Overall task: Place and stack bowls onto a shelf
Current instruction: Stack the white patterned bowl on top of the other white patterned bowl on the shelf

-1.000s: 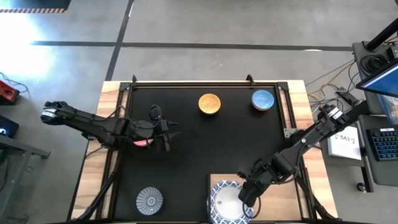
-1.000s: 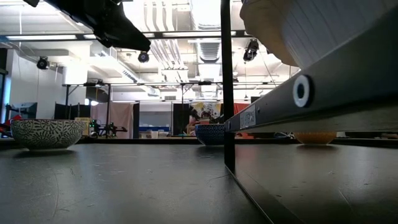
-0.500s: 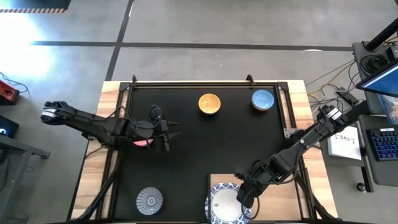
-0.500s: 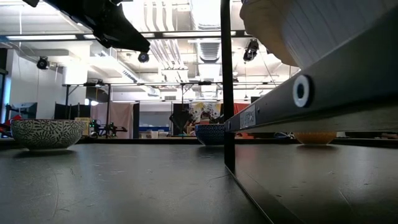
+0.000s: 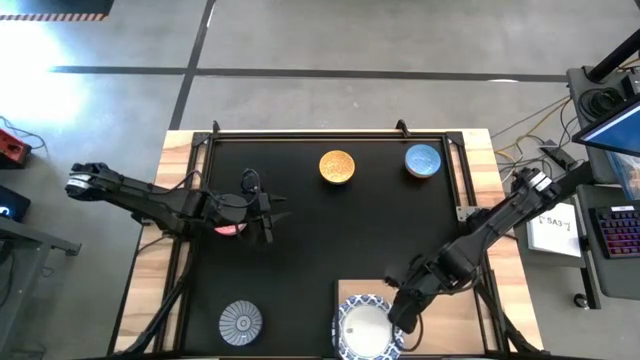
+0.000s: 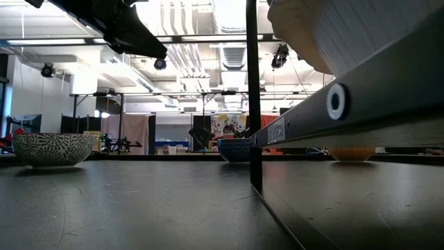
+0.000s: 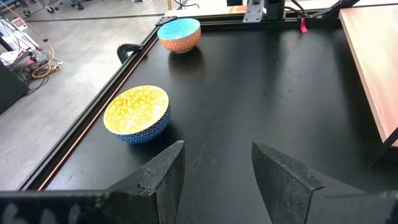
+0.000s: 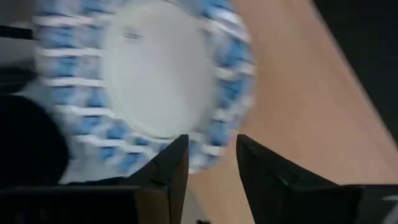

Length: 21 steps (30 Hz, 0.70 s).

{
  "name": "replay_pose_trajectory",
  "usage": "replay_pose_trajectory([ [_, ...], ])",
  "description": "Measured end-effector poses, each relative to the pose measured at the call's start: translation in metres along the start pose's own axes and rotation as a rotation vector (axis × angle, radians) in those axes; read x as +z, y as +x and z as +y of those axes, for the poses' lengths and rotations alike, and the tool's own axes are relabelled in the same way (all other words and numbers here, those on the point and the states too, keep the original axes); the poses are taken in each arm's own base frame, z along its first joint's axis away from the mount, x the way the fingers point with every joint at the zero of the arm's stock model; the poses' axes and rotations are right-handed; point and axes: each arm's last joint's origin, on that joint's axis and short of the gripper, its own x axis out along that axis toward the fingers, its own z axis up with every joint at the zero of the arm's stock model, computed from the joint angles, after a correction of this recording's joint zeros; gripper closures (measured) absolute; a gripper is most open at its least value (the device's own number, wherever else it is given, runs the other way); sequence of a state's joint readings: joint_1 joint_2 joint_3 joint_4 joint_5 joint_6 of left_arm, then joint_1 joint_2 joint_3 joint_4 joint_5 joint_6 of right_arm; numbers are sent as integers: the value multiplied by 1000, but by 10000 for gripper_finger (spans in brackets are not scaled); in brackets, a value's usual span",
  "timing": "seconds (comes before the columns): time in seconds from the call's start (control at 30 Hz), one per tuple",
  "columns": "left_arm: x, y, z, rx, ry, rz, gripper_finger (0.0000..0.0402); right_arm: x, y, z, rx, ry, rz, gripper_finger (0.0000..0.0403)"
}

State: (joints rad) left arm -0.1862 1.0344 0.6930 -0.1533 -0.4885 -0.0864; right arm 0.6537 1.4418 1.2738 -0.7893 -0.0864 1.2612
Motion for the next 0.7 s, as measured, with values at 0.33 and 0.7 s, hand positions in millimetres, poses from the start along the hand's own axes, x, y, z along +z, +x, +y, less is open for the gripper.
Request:
replay_pose_trajectory([
  [0.33,-1,0,0,0,6,11,232,11,21,25,157,-149,-89,320],
  [0.7,-2,0,0,0,37,20,232,21,70,40,104,-151,-17,343],
])
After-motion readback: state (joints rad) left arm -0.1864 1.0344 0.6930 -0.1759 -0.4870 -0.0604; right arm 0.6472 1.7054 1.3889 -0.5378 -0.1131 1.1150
